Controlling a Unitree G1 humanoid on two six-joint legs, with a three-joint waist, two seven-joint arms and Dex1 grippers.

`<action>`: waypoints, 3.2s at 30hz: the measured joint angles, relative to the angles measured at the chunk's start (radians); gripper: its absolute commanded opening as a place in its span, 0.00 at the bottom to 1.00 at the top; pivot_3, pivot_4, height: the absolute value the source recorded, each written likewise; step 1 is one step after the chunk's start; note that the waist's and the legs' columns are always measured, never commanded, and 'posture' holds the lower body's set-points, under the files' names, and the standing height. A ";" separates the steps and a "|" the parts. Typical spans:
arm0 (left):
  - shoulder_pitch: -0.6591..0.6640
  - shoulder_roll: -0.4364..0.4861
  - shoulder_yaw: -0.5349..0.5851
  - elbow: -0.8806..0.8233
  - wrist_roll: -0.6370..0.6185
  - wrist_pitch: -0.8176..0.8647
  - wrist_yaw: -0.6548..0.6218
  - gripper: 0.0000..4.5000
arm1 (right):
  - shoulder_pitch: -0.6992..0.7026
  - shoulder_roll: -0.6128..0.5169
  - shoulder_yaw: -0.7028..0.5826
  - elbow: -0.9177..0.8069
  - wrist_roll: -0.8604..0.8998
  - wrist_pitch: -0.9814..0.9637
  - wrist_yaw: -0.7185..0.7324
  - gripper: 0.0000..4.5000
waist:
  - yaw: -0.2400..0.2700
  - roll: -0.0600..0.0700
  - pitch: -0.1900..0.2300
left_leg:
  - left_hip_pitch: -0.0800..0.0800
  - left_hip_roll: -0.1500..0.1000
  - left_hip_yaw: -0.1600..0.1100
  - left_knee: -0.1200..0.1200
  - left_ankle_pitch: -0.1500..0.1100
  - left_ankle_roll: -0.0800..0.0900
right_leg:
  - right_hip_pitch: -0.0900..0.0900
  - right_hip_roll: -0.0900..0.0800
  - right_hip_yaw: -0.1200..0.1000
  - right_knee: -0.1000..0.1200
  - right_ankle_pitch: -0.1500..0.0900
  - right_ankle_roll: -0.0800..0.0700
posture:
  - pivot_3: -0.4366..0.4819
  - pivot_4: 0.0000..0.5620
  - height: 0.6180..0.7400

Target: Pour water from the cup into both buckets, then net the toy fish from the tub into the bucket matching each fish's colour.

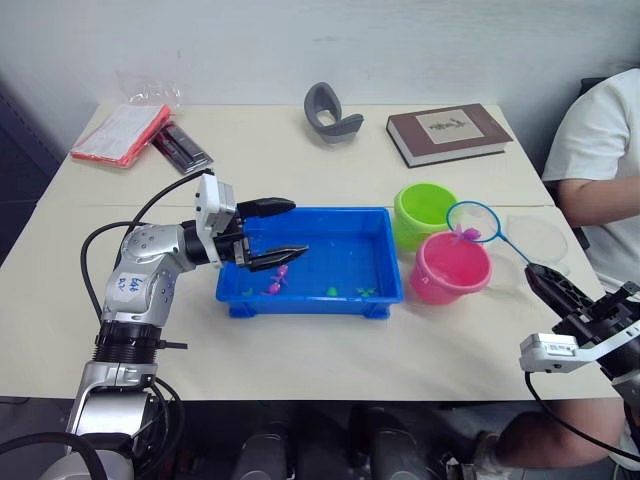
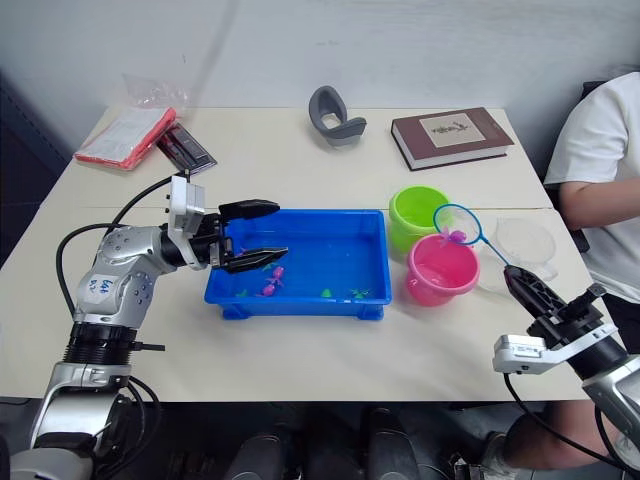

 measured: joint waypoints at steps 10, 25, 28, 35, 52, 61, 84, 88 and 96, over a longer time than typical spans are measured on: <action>0.002 -0.011 0.000 0.000 0.001 -0.004 0.008 0.99 | 0.042 -0.005 0.026 0.020 -0.012 -0.006 0.009 0.00 | 0.000 -0.001 0.000 | 0.000 0.000 -0.001 0.000 0.000 0.000 | 0.000 0.000 -0.001 0.000 0.000 0.000 | 0.48 0.27 1.00; 0.002 -0.028 0.000 0.002 0.005 -0.010 0.011 0.99 | 0.064 -0.022 0.010 0.065 -0.005 -0.020 -0.028 0.00 | 0.000 -0.001 -0.001 | 0.002 0.000 -0.002 -0.001 -0.001 0.000 | 0.004 -0.001 -0.001 -0.003 0.000 0.000 | 0.48 0.27 1.00; 0.002 -0.028 0.001 0.002 0.005 -0.010 0.009 0.99 | 0.074 -0.024 0.003 0.073 -0.013 -0.033 -0.042 0.00 | 0.000 -0.001 -0.001 | 0.001 0.001 -0.003 -0.001 -0.001 0.000 | 0.005 0.000 -0.002 -0.003 0.000 0.000 | 0.48 0.27 1.00; 0.001 -0.029 0.001 0.005 0.005 -0.013 0.010 0.99 | 0.050 -0.034 -0.001 0.121 -0.014 -0.026 -0.065 0.00 | -0.001 -0.001 -0.001 | 0.001 0.000 -0.002 -0.001 -0.001 0.000 | 0.005 0.000 -0.002 -0.003 0.000 0.000 | 0.48 0.27 1.00; 0.033 0.001 0.015 -0.013 0.005 -0.011 0.010 0.99 | 0.028 -0.041 0.004 0.078 0.257 -0.034 0.036 0.00 | -0.006 -0.001 -0.001 | 0.002 0.001 -0.003 -0.001 -0.001 0.000 | 0.006 0.000 -0.002 -0.004 0.000 0.000 | 0.48 0.27 1.00; 0.202 0.155 0.124 -0.014 0.000 -0.020 -0.032 0.99 | -0.207 -0.129 0.322 -0.216 1.156 0.358 0.575 0.00 | -0.023 -0.001 0.000 | 0.002 0.007 -0.005 0.000 -0.001 -0.001 | 0.006 -0.001 -0.006 -0.005 0.000 -0.004 | 0.48 0.27 1.00; 0.522 0.307 0.372 -0.125 -0.029 -0.007 -0.003 0.99 | -1.051 0.112 0.967 0.024 0.990 1.237 0.811 0.00 | -0.004 -0.002 -0.001 | -0.015 0.008 -0.002 0.003 -0.006 -0.001 | -0.012 -0.001 -0.021 -0.001 0.001 -0.007 | 0.48 0.27 1.00; 0.536 0.317 0.376 -0.143 -0.031 0.011 -0.001 0.99 | -1.116 0.174 0.984 0.087 0.938 1.212 0.881 0.00 | -0.010 -0.002 -0.001 | -0.015 0.009 -0.002 0.003 -0.006 -0.002 | -0.012 0.000 -0.021 -0.001 0.000 -0.007 | 0.48 0.27 1.00; 0.552 0.317 0.378 -0.157 -0.031 0.023 0.016 0.99 | -1.131 0.244 0.984 0.127 0.910 1.182 0.991 0.00 | -0.020 -0.002 -0.001 | -0.016 0.008 -0.003 0.003 -0.006 -0.002 | -0.012 0.000 -0.022 -0.001 0.000 -0.007 | 0.48 0.27 1.00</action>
